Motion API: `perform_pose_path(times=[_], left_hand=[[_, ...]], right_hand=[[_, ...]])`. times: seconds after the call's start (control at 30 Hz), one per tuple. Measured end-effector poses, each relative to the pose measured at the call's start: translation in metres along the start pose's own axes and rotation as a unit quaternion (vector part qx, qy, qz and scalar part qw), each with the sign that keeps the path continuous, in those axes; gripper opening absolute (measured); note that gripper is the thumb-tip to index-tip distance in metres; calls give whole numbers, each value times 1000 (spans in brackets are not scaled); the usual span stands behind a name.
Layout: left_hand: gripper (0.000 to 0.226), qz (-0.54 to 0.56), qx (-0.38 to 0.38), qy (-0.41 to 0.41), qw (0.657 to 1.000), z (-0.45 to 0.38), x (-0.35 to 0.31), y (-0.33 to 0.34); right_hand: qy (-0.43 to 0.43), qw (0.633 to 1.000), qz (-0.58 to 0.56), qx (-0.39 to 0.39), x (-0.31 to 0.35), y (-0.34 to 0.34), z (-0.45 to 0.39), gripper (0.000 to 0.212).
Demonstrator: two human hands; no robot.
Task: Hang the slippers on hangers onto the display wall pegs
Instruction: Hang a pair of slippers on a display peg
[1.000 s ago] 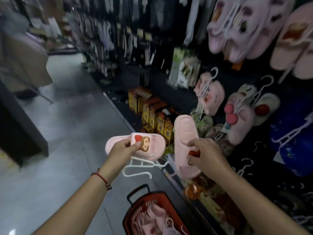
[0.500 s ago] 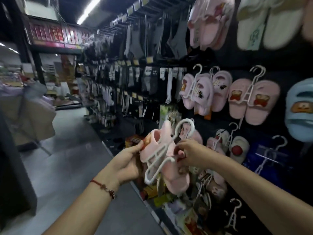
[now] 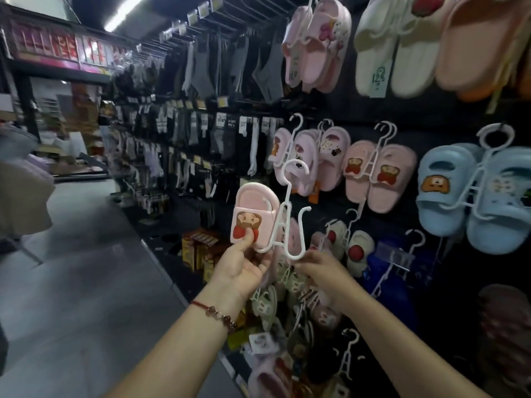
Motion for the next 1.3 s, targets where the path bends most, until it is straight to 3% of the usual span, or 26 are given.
perform_pose_path(times=[0.1,0.2,0.27,0.37,0.47,0.6,0.67,0.77,0.9,0.93,1.0,1.13,1.23,1.3], left_hand=[[14,-1,1,7,1000,-6,8,-1],[13,-7,23,7,1000,-13,8,2],[14,-4,37,-9,999,-14,7,4],[15,-10,53,-40,998,-15,4,1],[20,-23,69,-63,995,-18,-8,-7],[46,-106,114,-76,985,-27,-21,-18],[54,-134,134,-75,979,-28,-29,-19],[44,-147,158,-66,974,-31,-45,-21],[40,-174,179,-77,965,-31,-65,-29],[40,-185,173,-80,964,-33,-69,-34],[43,-201,165,-93,961,-34,-75,-39],[44,-234,172,-102,951,-25,-82,-41],[35,-295,160,-95,937,-20,-81,-51],[32,-370,151,-75,914,-16,-80,-67]], right_hand=[[21,980,-170,-104,8,-29,38,11],[-8,959,-267,-97,29,-15,70,13],[-20,959,-274,-64,48,7,78,24],[-26,969,-236,-74,72,27,73,55],[33,957,-277,-75,74,49,58,76],[79,891,-439,-80,74,78,36,41],[76,867,-476,-126,74,87,27,59],[50,844,-508,-162,78,104,24,71],[63,820,-553,-138,84,130,25,52],[60,808,-574,-121,88,137,26,40],[63,780,-612,-115,88,144,26,35],[88,749,-640,-148,83,156,27,31],[88,747,-627,-203,78,156,24,12],[88,738,-628,-230,79,149,21,20]])
Point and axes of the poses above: each hand's wrist, its own z-axis away from the middle knuckle, its own y-axis out of the palm, x = y × z, the point moved 9 cm from there along -z, towards the middle knuckle, and after that the axes turned 3 degrees about -x, right-handed, at the moved point
